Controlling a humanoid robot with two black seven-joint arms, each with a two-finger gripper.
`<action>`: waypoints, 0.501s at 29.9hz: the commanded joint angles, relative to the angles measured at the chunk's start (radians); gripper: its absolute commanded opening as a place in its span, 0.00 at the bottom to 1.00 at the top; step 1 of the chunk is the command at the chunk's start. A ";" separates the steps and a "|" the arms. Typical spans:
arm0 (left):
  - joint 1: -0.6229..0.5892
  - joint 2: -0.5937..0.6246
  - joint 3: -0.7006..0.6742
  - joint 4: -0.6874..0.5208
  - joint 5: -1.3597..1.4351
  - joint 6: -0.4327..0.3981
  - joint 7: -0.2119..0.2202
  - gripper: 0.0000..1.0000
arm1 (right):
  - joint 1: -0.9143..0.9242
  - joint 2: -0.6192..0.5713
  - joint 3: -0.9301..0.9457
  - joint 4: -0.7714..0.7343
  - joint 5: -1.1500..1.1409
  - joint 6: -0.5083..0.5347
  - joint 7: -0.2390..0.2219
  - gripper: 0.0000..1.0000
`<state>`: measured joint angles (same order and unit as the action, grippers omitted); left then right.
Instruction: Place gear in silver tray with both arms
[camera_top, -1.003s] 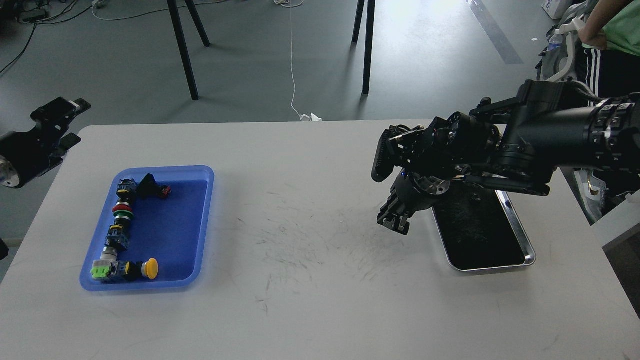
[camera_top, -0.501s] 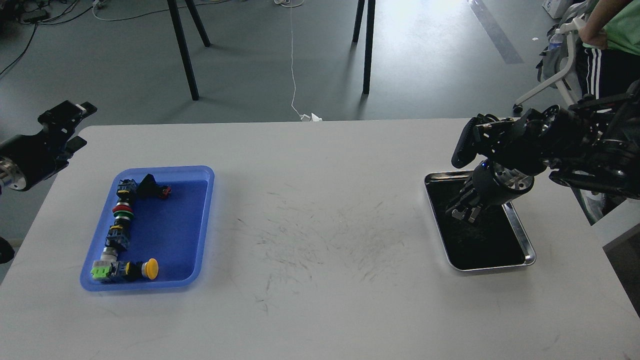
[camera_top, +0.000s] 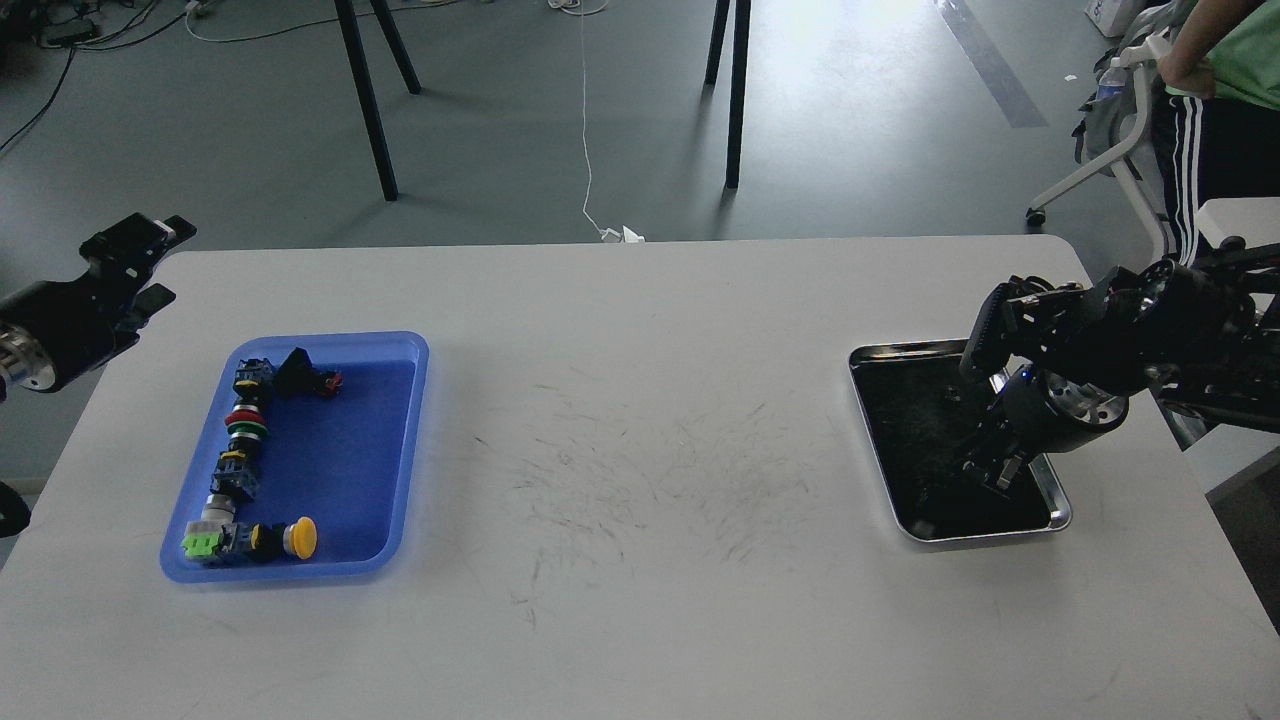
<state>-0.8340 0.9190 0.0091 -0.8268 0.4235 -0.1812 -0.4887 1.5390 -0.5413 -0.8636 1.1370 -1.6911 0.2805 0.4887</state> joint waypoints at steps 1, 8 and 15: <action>0.007 0.000 0.000 -0.002 0.000 0.000 0.000 0.98 | -0.005 -0.005 0.000 0.001 -0.001 -0.004 0.000 0.09; 0.009 0.001 0.000 0.000 0.000 0.000 0.000 0.98 | -0.008 -0.005 0.000 -0.003 -0.002 -0.012 0.000 0.14; 0.009 0.001 0.000 0.000 -0.002 0.000 0.000 0.98 | -0.008 -0.005 0.000 -0.008 -0.002 -0.018 0.000 0.37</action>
<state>-0.8253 0.9204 0.0092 -0.8279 0.4221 -0.1810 -0.4887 1.5309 -0.5462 -0.8638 1.1304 -1.6936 0.2634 0.4887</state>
